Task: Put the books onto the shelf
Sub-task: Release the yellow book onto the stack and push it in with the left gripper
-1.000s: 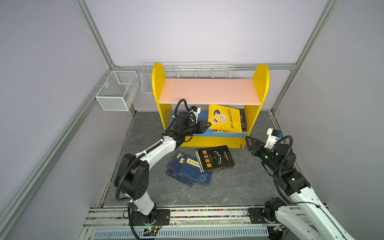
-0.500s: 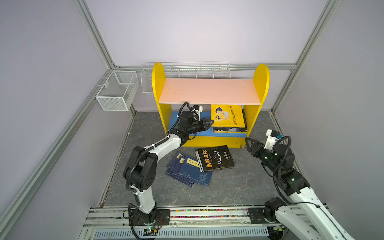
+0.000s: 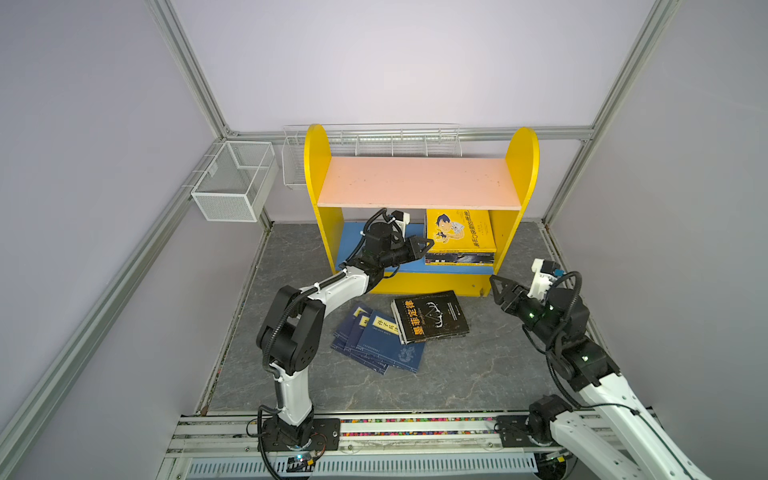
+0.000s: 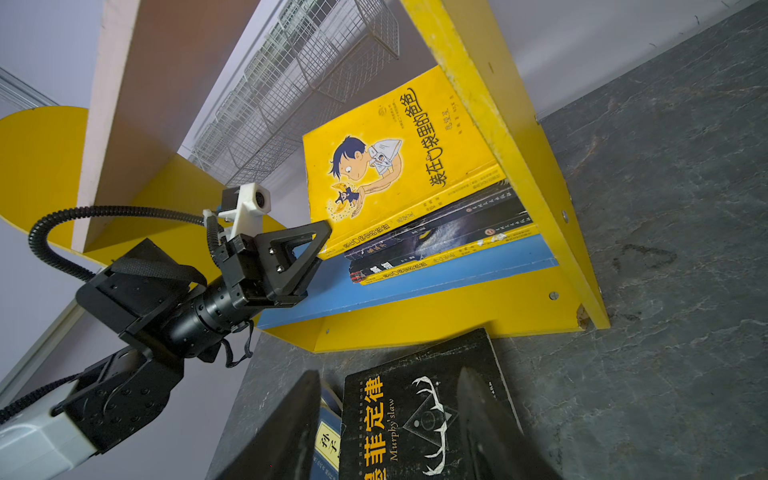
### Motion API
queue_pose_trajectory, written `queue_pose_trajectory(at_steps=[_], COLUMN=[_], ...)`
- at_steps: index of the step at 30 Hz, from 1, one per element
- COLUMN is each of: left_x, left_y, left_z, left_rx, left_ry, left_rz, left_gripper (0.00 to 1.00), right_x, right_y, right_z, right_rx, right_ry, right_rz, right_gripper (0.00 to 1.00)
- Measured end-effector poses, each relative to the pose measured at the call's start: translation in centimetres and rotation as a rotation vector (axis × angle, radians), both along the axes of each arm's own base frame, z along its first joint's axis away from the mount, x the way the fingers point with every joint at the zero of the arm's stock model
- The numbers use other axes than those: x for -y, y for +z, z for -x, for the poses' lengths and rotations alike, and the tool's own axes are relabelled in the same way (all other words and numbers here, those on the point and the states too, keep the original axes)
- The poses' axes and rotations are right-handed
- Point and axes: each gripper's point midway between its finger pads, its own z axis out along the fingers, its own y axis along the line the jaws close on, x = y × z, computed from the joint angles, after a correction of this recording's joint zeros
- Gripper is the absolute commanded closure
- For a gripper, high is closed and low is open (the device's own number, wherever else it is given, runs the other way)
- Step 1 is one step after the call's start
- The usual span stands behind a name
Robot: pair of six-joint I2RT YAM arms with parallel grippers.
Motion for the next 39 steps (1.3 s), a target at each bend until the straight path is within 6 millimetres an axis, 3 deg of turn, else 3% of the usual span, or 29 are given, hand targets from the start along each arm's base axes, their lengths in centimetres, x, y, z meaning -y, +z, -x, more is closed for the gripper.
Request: queue_pose_trajectory(at_steps=[7, 18, 19, 24, 27, 32, 39], left_x=[-0.3, -0.1, 0.1, 0.2, 0.1, 0.2, -0.3], left_y=[-1.3, -0.9, -0.8, -1.6, -2.3, -3.3, -3.1], left_z=[-0.3, -1.1, -1.2, -1.3, -1.3, -0.8, -1.3], left_rx=[0.002, 0.02, 0.023, 0.04, 0.058, 0.076, 0.098], left_ry=[0.03, 0.068, 0.07, 0.09, 0.115, 0.152, 0.22], left_rz=[-0.078, -0.206, -0.216, -0.289, -0.347, -0.425, -0.458], left_gripper=[1.0, 1.0, 0.98, 0.51, 0.34, 0.19, 0.16], right_x=[-0.1, -0.2, -0.2, -0.2, -0.2, -0.1, -0.1], right_y=[-0.2, -0.4, -0.4, -0.4, -0.6, -1.2, -1.4], right_z=[-0.1, -0.2, -0.1, -0.1, -0.1, 0.0, 0.0], right_rx=[-0.008, -0.016, -0.016, -0.016, -0.018, -0.028, -0.032], right_ry=[0.002, 0.007, 0.007, 0.007, 0.007, 0.006, 0.006], right_rz=[0.002, 0.003, 0.003, 0.002, 0.003, 0.005, 0.006], right_gripper=[0.44, 0.44, 0.44, 0.43, 0.44, 0.44, 0.44])
